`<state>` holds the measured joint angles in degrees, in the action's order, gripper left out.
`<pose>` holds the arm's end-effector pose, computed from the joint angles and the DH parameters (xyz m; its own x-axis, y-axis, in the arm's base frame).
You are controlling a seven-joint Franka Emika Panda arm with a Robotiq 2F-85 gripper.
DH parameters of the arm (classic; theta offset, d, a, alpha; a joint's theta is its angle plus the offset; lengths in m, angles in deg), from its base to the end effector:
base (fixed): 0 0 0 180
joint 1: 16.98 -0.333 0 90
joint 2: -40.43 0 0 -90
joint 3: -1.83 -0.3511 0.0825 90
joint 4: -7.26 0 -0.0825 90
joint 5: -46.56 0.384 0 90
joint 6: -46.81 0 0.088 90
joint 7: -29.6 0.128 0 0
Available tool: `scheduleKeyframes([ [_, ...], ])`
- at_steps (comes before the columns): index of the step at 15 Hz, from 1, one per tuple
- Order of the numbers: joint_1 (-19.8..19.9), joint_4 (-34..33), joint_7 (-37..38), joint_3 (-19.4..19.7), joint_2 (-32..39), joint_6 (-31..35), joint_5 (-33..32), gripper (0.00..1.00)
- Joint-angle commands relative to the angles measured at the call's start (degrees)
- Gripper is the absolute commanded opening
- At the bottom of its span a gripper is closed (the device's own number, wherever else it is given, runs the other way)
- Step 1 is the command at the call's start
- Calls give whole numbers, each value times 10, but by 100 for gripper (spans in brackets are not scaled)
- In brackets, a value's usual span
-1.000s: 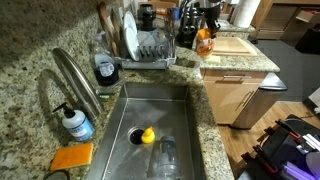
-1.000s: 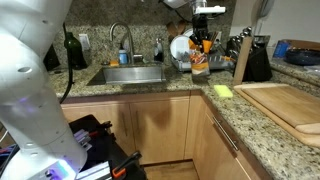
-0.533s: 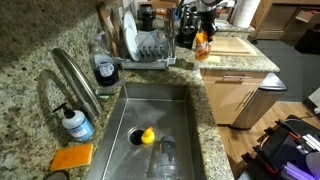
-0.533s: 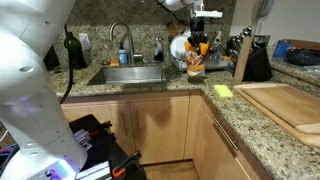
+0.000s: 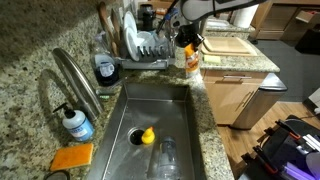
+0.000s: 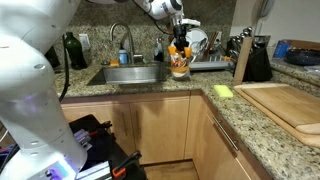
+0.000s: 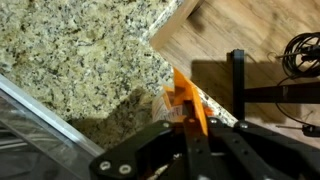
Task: Move the orange packet to the left
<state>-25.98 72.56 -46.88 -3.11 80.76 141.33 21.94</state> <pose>0.7400 0.1129 0.3897 -0.0845 0.9186 -0.3861 0.9931 0.0458 -0.1084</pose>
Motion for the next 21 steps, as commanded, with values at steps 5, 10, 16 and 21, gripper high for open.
scheduleKeyframes([
  [5, 23, 5, -61, -1, 3, 41, 7, 0],
  [10, 55, 7, -136, -3, 22, 108, 29, 0],
  [16, 44, -1, -135, 12, 27, 89, 28, 1],
  [21, 36, -4, -110, 18, 25, 84, 20, 32],
])
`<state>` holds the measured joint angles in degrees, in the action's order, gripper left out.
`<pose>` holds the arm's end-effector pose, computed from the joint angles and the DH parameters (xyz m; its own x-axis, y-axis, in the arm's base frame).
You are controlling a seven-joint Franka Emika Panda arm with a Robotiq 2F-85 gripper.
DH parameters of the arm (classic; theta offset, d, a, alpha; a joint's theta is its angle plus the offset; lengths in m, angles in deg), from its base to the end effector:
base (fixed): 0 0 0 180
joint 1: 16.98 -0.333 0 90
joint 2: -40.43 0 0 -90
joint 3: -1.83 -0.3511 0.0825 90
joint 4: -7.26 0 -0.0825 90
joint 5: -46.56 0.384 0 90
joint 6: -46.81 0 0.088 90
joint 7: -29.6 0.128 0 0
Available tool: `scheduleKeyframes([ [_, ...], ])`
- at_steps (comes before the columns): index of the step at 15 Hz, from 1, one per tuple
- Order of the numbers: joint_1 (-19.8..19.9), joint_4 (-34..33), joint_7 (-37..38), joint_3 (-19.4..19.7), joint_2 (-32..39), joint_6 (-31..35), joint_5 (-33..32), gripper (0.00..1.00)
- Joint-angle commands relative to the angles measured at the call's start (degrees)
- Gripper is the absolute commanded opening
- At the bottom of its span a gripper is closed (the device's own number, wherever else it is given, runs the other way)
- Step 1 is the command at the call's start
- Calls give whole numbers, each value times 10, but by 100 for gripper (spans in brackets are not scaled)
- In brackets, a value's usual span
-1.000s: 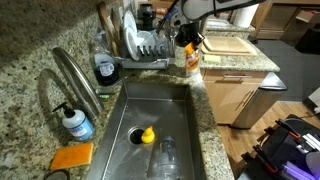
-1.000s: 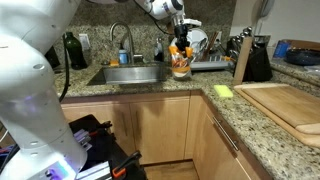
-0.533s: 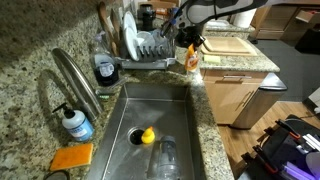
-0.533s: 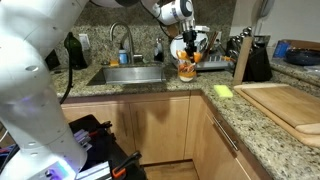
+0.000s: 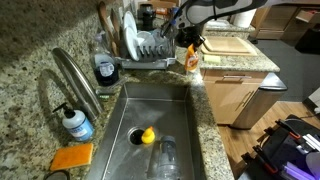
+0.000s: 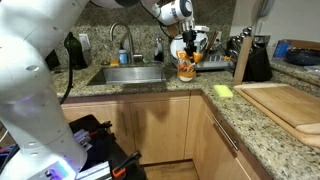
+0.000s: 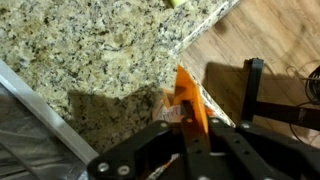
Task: Move the orange packet to the left
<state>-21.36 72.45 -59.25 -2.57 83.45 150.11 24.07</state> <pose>0.7683 0.0606 0.3633 -0.2230 0.9220 -0.3165 0.9747 0.2049 -0.0897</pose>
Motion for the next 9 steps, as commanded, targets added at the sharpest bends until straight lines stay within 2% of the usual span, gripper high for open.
scheduleKeyframes([
  [1, -12, -4, 21, 14, -3, -6, -1, 38],
  [6, -16, -5, 49, 21, -6, -13, -3, 74],
  [9, -49, -36, 140, 51, 1, -63, -40, 94],
])
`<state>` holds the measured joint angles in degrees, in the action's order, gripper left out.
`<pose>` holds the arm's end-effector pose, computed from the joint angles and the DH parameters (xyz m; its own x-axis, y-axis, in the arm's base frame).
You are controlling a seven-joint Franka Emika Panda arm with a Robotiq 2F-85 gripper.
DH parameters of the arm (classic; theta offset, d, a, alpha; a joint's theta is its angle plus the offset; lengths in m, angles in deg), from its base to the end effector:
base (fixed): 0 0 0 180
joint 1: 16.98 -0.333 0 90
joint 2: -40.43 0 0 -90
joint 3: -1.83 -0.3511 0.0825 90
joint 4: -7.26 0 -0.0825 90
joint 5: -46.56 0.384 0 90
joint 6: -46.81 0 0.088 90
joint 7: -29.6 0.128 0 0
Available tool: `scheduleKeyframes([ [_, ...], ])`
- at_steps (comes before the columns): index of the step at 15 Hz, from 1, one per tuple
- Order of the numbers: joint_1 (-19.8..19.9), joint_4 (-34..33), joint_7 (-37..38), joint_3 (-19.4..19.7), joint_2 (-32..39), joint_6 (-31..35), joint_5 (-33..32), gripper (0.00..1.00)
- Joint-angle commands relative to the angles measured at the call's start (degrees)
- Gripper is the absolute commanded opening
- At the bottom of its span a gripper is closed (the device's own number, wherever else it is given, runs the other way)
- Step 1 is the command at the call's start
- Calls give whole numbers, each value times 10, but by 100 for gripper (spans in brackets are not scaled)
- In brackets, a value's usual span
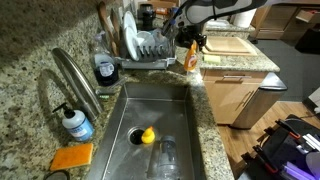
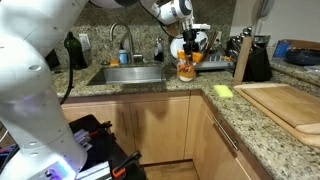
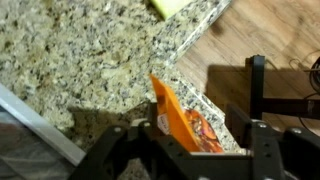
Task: Move the orange packet to the left
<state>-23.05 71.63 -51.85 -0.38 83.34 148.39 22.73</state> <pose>0.7673 0.0587 0.3705 -0.0956 0.9223 -0.3745 0.9951 0.0796 -0.0581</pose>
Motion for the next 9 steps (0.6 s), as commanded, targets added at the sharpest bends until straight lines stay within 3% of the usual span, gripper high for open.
scheduleKeyframes([
  [1, -43, -42, 94, 35, 3, -69, -41, 99],
  [5, -97, -94, 214, 48, -7, -162, -88, 100],
  [8, -147, -88, 316, 55, -43, -219, -122, 100],
  [9, -120, -97, 271, 40, -22, -189, -104, 100],
])
